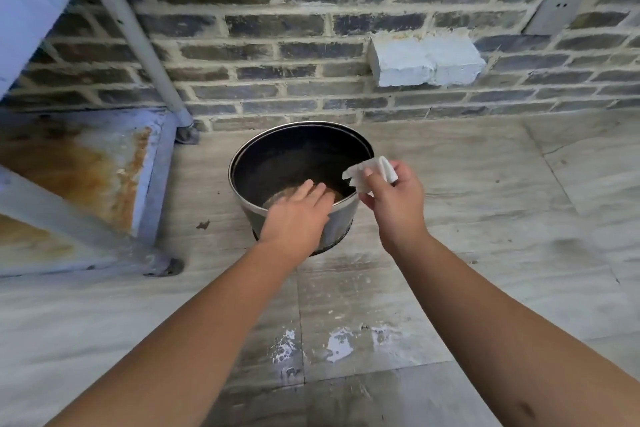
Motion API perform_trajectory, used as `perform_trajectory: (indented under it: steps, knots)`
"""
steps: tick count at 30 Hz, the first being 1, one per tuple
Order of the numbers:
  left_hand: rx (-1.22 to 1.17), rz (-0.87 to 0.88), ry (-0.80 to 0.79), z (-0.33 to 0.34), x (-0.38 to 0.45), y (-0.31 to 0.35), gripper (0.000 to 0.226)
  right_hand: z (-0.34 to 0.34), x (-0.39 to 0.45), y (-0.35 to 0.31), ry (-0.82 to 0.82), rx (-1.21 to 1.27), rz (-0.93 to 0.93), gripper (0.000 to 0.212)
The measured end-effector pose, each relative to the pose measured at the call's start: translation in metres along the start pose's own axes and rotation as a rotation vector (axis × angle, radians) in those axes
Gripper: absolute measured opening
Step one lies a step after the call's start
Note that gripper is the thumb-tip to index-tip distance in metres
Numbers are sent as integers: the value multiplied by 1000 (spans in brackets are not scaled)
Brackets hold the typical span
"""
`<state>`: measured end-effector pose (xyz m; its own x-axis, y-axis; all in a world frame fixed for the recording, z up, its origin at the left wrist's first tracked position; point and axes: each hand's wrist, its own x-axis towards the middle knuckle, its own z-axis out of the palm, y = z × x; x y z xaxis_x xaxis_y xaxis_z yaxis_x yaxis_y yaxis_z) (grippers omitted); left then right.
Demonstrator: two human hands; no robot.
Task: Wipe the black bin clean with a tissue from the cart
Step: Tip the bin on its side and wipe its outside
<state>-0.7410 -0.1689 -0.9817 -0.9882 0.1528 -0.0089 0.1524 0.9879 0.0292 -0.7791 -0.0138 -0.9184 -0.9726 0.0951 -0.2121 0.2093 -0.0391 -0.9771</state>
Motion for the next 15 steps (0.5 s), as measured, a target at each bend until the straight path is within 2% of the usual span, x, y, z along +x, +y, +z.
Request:
perform_trajectory:
  steps: [2, 5, 10, 15]
  knots:
    - [3, 15, -4, -1, 0, 0, 38, 2, -2, 1, 28, 22, -5, 8]
    - [13, -36, 58, -12, 0, 5, 7, 8, 3, -4, 37, 67, -13, 9]
    - [-11, -85, 2, -22, -3, -3, 14, 11, 9, -19, 40, 141, -97, 8]
    - [-282, -152, 8, -47, -8, -22, 17, -3, 1, -20, 25, 40, -229, 5]
